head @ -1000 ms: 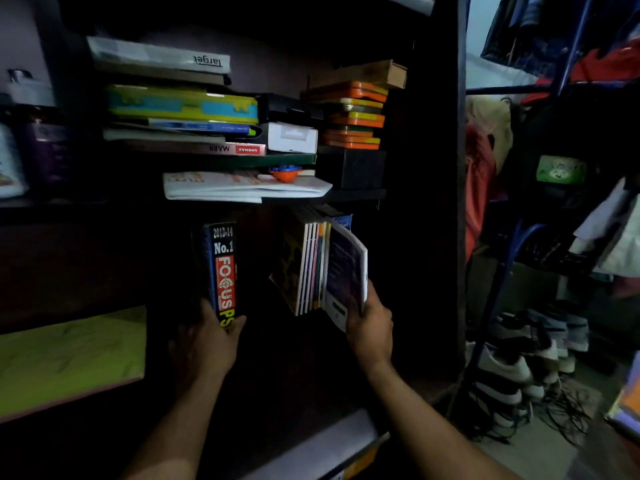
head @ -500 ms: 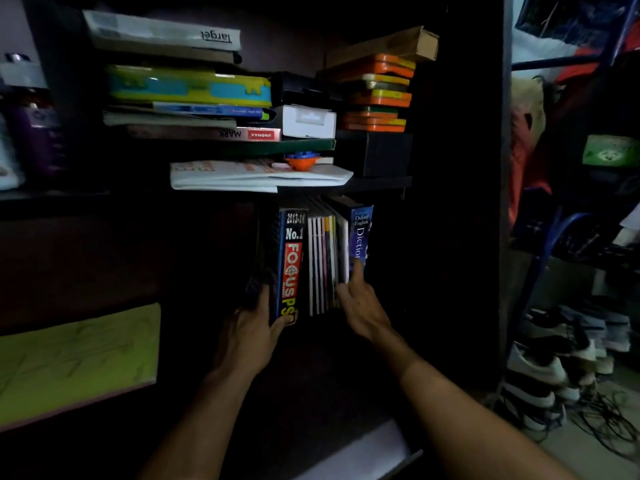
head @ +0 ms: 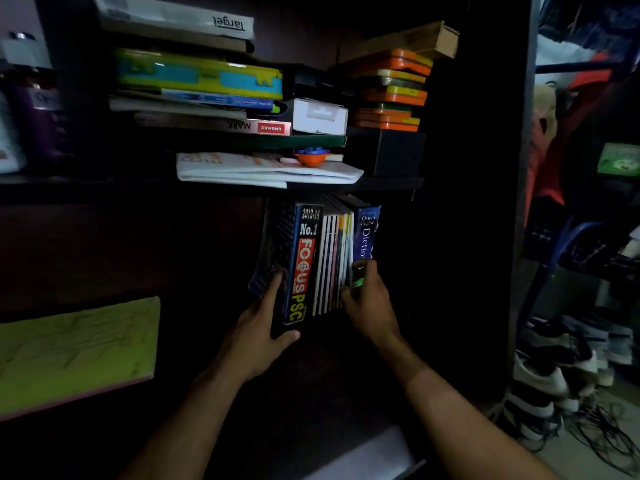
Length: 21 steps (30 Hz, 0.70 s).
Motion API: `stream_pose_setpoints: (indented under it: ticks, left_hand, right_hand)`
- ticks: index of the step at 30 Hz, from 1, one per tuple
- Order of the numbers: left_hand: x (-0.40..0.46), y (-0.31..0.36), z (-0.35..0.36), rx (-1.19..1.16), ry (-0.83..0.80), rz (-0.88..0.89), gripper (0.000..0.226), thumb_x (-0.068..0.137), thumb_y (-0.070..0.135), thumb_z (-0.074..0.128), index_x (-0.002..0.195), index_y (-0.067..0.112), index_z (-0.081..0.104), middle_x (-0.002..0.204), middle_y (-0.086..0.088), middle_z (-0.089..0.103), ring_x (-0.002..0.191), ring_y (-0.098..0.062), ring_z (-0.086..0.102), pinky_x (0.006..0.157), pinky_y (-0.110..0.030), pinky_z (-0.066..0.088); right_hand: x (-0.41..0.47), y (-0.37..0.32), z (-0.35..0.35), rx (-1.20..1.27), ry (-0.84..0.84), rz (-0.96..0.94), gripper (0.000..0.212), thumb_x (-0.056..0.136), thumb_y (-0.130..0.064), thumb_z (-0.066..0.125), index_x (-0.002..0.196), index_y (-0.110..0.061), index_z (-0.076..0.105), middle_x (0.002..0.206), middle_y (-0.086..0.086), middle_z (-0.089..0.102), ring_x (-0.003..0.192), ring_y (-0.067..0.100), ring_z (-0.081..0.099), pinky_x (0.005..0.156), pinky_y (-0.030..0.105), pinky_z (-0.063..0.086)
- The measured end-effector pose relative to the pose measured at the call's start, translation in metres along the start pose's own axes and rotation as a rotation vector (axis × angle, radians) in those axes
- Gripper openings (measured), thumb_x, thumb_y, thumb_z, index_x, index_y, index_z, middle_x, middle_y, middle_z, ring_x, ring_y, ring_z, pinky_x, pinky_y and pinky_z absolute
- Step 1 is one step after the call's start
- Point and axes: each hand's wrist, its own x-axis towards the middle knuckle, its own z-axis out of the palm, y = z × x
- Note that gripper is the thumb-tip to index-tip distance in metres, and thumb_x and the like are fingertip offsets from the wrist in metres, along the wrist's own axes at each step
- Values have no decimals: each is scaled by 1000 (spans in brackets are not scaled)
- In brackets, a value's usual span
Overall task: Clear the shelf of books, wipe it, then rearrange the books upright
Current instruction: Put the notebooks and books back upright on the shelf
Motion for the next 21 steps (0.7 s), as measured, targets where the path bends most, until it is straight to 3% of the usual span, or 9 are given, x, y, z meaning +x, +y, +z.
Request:
stream_pose_setpoints:
  ticks: [3, 5, 7, 11, 14, 17, 19, 21]
  left_hand:
    - [3, -1, 2, 13, 41, 14, 106, 92, 40, 70, 154, 48, -17, 168, 8, 11, 148, -20, 31, 115, -40, 34]
    - [5, 0, 3, -24, 101, 29, 103, 92, 41, 69, 154, 50, -12, 168, 7, 12, 146, -21, 34, 115, -45, 37]
    - [6, 3, 3, -60, 147, 58, 99, 92, 37, 70, 155, 49, -4, 166, 6, 16, 140, -17, 41, 111, -44, 41]
    - [4, 7, 2, -62, 178, 83, 91, 92, 32, 71, 157, 42, 9, 161, 4, 25, 118, -3, 48, 98, -30, 43]
    - [4, 8, 1, -62, 194, 94, 77, 90, 31, 73, 149, 40, 24, 151, 6, 34, 113, -2, 50, 94, -29, 47]
    - [4, 10, 0, -47, 210, 149, 50, 89, 29, 75, 127, 36, 43, 129, 13, 40, 100, 2, 53, 84, -27, 52]
    - [3, 9, 1, -24, 157, 170, 43, 89, 31, 74, 125, 34, 51, 124, 14, 37, 106, -4, 54, 91, -28, 52]
    - [3, 7, 1, -1, 85, 177, 51, 90, 34, 73, 136, 31, 51, 129, 13, 31, 114, -4, 47, 99, -20, 43]
  right_hand:
    - [2, 0, 1, -188, 84, -72, 26, 97, -14, 59, 119, -24, 49, 125, -6, 50, 106, 6, 52, 88, 24, 51]
    - [3, 2, 0, -219, 108, -124, 17, 95, -8, 60, 108, -18, 57, 115, -6, 52, 98, 5, 51, 84, 19, 46]
    - [3, 1, 0, -218, 14, -183, 18, 92, -3, 60, 98, -19, 58, 107, -7, 53, 94, 6, 52, 79, 15, 41]
    - [4, 2, 3, -273, -112, -182, 24, 91, -5, 60, 97, -28, 53, 109, -8, 49, 103, 8, 44, 80, 7, 32]
    - [4, 4, 3, -339, -85, -186, 18, 90, -14, 63, 101, -26, 57, 114, -6, 46, 107, 8, 38, 86, 15, 35]
    - [3, 2, 2, -379, 1, -161, 24, 89, -25, 68, 111, -24, 59, 123, -3, 37, 112, 7, 31, 97, 21, 36]
    - [1, -1, 1, -277, 7, -140, 27, 90, -25, 70, 112, -24, 55, 125, -3, 35, 113, 8, 37, 95, 15, 39]
    - [1, -1, 0, -193, 25, -133, 27, 91, -23, 72, 109, -22, 52, 123, -5, 40, 105, 5, 46, 82, -1, 39]
